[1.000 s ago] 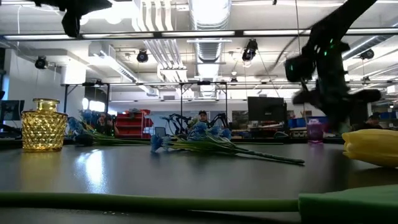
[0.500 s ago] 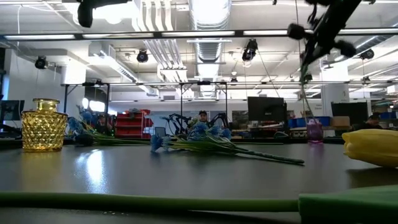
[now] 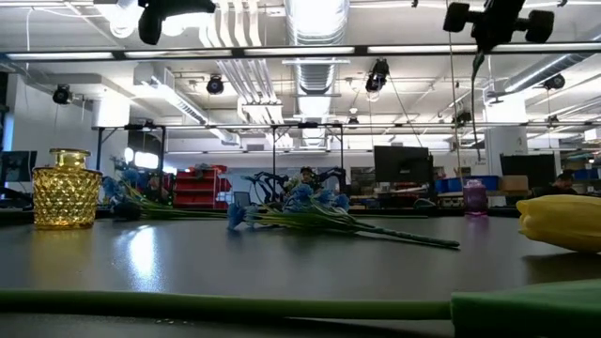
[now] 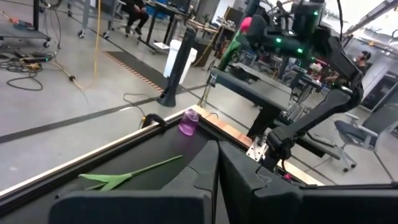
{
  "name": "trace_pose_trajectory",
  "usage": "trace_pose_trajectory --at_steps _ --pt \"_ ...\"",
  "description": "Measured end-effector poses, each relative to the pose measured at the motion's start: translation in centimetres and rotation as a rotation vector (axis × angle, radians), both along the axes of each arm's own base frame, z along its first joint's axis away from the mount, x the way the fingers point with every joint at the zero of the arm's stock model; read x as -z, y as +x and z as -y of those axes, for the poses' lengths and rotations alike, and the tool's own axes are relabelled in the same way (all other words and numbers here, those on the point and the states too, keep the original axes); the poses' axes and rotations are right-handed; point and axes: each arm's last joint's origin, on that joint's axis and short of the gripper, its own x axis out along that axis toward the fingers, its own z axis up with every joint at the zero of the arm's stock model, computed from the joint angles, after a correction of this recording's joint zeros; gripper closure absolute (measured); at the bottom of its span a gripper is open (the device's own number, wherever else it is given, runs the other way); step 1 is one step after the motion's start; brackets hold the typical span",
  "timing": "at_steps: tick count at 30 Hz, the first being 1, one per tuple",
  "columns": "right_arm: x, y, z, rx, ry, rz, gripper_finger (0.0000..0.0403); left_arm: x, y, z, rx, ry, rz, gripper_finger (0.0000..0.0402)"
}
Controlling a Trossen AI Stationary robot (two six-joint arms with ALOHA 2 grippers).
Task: Sort flowers into vase by color
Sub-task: Put the top red flower into the purple vase
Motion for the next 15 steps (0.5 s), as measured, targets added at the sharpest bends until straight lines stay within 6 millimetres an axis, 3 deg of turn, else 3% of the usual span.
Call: trace_pose_trajectory --at_steps 8,15 --pt "3.0 1.4 2.7 0.054 0.008 -0.009 0.039 -0.1 0.5 0.2 0.083 -0.033 0.036 0.0402" --pt "4.0 1.4 2.9 0.079 0.024 -0.04 0.039 -0.4 0.1 0.3 0.113 -0.052 0.065 0.0402"
